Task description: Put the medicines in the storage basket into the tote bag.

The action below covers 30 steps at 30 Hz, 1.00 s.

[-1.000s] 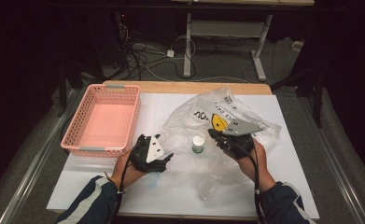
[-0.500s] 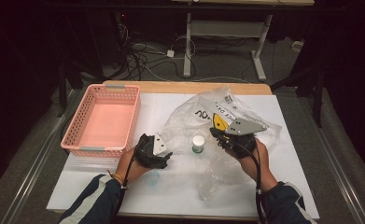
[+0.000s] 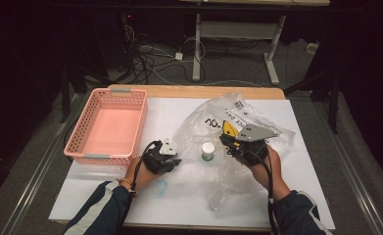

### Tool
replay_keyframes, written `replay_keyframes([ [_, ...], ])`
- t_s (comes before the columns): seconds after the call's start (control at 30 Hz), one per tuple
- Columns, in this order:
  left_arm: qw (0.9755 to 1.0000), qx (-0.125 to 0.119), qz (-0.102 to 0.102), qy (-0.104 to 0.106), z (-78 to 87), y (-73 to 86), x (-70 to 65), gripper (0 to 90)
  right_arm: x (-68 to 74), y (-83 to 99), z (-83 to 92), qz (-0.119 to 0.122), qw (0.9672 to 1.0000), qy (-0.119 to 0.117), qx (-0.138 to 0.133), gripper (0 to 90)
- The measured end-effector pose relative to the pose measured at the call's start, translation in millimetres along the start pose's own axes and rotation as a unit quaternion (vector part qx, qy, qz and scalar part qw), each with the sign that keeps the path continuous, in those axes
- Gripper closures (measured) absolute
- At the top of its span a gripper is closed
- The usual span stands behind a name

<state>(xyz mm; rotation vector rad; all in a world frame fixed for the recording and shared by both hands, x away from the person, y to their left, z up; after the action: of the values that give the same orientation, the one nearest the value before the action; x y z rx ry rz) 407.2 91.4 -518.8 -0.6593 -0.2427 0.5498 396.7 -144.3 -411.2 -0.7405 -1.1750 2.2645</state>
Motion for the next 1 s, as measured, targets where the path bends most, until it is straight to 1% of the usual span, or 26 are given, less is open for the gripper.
replay_keyframes([
  [0.07, 1.0000, 0.001, -0.009, -0.003, -0.2, -1.0, -3.0, 83.8, 0.6, -0.2, 1.3, 0.000, 1.0000, 0.000, -0.001, 81.6],
  [0.13, 0.9998, 0.006, -0.016, -0.008, 0.5, -1.5, -4.1, 86.6, 2.0, -0.7, 5.3, 0.000, 1.0000, -0.006, -0.002, 76.5],
  [0.2, 0.9997, 0.007, -0.020, -0.010, 1.7, -1.4, -4.5, 87.2, 4.3, 0.1, 14.7, -0.003, 0.9998, -0.015, -0.009, 65.7],
  [0.23, 0.9996, 0.010, -0.026, -0.009, 2.9, -1.2, -4.2, 87.2, 4.3, 0.1, 14.7, -0.003, 0.9998, -0.015, -0.009, 65.7],
  [0.27, 0.9996, 0.006, -0.025, -0.010, 3.6, -1.3, -4.3, 87.2, 5.3, 1.1, 19.0, -0.006, 0.9998, -0.013, -0.012, 57.0],
  [0.3, 0.9996, 0.006, -0.027, -0.010, 4.7, -1.4, -3.9, 87.2, 9.1, 3.9, 29.2, -0.014, 0.9997, -0.005, -0.019, 52.0],
  [0.33, 0.9996, 0.004, -0.027, -0.010, 5.3, -1.6, -3.8, 87.2, 9.1, 3.9, 29.2, -0.014, 0.9997, -0.005, -0.019, 52.0],
  [0.37, 0.9995, 0.005, -0.029, -0.010, 5.5, -1.4, -3.9, 87.1, 17.7, 8.6, 39.6, -0.011, 0.9996, -0.016, -0.022, 46.9],
  [0.4, 0.9995, 0.006, -0.029, -0.010, 5.3, -1.2, -4.1, 87.1, 23.4, 12.0, 44.3, -0.009, 0.9996, -0.017, -0.019, 44.6],
  [0.43, 0.9995, 0.007, -0.030, -0.011, 4.8, -0.8, -4.2, 87.1, 23.4, 12.0, 44.3, -0.009, 0.9996, -0.017, -0.019, 44.6],
  [0.47, 0.9994, 0.009, -0.032, -0.011, 3.6, -0.2, -4.6, 87.1, 29.3, 15.7, 48.6, -0.001, 0.9997, -0.019, -0.017, 42.5],
  [0.5, 0.9993, 0.011, -0.034, -0.011, 2.9, 0.1, -4.7, 87.1, 41.6, 23.5, 56.8, 0.004, 0.9996, -0.025, -0.015, 38.9],
  [0.53, 0.9993, 0.009, -0.034, -0.011, 2.5, 0.2, -4.9, 87.1, 41.6, 23.5, 56.8, 0.004, 0.9996, -0.025, -0.015, 38.9],
  [0.57, 0.9994, 0.009, -0.033, -0.011, 2.4, 0.2, -5.2, 87.1, 47.1, 27.4, 59.8, 0.004, 0.9995, -0.028, -0.014, 36.6],
  [0.6, 0.9993, 0.010, -0.035, -0.012, 2.5, 0.0, -5.0, 87.1, 57.2, 34.6, 64.0, 0.007, 0.9993, -0.032, -0.017, 32.4],
  [0.63, 0.9994, 0.005, -0.030, -0.013, 1.8, -0.2, -5.7, 87.1, 61.8, 38.2, 65.1, 0.009, 0.9994, -0.030, -0.014, 28.7],
  [0.67, 0.9994, 0.005, -0.030, -0.013, 1.7, -0.1, -5.8, 87.0, 65.6, 41.3, 65.7, 0.014, 0.9995, -0.026, -0.011, 26.0],
  [0.7, 0.9994, 0.006, -0.032, -0.014, 1.8, 0.0, -5.7, 87.0, 65.6, 41.3, 65.7, 0.014, 0.9995, -0.026, -0.011, 26.0],
  [0.77, 0.9994, 0.004, -0.030, -0.013, 1.4, 0.1, -5.8, 87.0, 71.5, 46.5, 65.3, 0.019, 0.9991, -0.038, -0.002, 22.6],
  [0.8, 0.9994, 0.003, -0.030, -0.013, 1.3, 0.3, -5.7, 87.0, 75.1, 51.5, 61.4, 0.027, 0.9984, -0.047, 0.013, 17.4],
  [0.83, 0.9994, 0.005, -0.033, -0.012, 1.6, 0.4, -5.3, 87.0, 75.9, 54.0, 58.9, 0.037, 0.9980, -0.047, 0.024, 15.8],
  [0.87, 0.9994, 0.005, -0.033, -0.011, 1.6, 0.6, -5.1, 87.0, 75.9, 54.0, 58.9, 0.037, 0.9980, -0.047, 0.024, 15.8],
  [0.9, 0.9995, 0.003, -0.031, -0.012, 1.3, 0.6, -5.4, 87.0, 76.2, 56.0, 56.5, 0.045, 0.9975, -0.044, 0.031, 15.3],
  [0.93, 0.9995, 0.002, -0.030, -0.011, 1.2, 0.8, -5.3, 87.0, 77.5, 60.3, 51.9, 0.057, 0.9954, -0.064, 0.043, 13.1],
  [0.97, 0.9993, 0.006, -0.035, -0.010, 1.7, 1.3, -4.5, 87.1, 77.0, 63.1, 49.3, 0.060, 0.9947, -0.066, 0.050, 13.3],
  [1.0, 0.9995, 0.001, -0.031, -0.010, 1.1, 1.4, -4.8, 87.0, 75.6, 65.9, 46.9, 0.064, 0.9943, -0.064, 0.056, 14.1],
])
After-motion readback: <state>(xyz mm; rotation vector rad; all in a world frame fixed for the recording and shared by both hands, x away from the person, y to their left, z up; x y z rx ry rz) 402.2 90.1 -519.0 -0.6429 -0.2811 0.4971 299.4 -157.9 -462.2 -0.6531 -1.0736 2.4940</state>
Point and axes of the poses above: each handheld gripper's, and its own axes: z roughly backward along the jaws, y roughly out of its underside, x roughly to its left, the point moved 5 cm from there along -z, roughly forward along the jaws, and after that the axes turned 3 degrees about z, right-handed, at the moved point
